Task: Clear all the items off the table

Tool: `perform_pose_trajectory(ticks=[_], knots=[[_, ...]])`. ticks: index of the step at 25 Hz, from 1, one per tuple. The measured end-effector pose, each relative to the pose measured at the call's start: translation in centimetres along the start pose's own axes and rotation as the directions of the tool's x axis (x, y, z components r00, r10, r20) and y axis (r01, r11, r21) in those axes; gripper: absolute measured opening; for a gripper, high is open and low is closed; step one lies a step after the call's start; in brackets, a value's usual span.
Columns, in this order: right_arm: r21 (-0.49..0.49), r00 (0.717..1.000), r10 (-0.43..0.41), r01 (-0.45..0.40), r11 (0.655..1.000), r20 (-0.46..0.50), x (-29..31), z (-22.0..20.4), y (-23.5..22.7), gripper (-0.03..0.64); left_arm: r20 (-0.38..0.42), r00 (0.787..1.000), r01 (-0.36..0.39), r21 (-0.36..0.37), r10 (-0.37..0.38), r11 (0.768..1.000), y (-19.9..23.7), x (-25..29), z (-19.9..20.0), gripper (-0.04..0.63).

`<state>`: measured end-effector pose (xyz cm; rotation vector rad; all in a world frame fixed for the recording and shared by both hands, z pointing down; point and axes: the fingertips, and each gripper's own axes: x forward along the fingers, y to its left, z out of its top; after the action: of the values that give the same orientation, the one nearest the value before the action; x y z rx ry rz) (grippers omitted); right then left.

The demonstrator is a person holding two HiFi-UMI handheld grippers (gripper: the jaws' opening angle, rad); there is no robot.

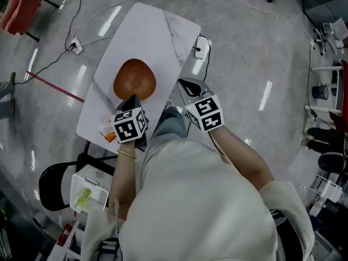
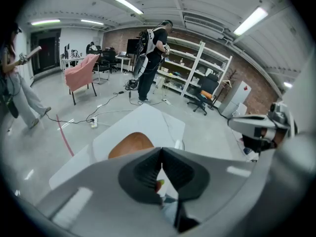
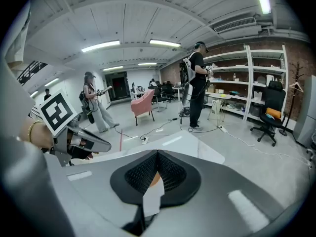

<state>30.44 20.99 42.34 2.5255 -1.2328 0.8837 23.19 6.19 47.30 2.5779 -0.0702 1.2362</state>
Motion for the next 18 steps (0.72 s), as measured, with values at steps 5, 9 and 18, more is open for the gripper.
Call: perform_pose_trajectory(ticks=[5,9,18], knots=[[-0.018,1.000,0.026,-0.026,0.999,-0.010,2.4,2.0,-2.8,0.000,0.001,1.000,-0.022,-0.025,0.022,0.999,-0.1,2.6,3.2,0.010],[-0.033,0.999,0.047,-0.047,0.998,-0.009,4.1,3.3,-4.4,0.000,0.003,1.000,-0.029,-0.035,0.029,0.999,-0.4,4.3,5.0,0.009],[-0.089,0.990,0.131,-0.136,0.987,-0.061,7.6,4.5,-4.4,0.000,-0.007,0.998,-0.062,-0.096,0.062,0.993,0.5,6.1,6.0,0.009]])
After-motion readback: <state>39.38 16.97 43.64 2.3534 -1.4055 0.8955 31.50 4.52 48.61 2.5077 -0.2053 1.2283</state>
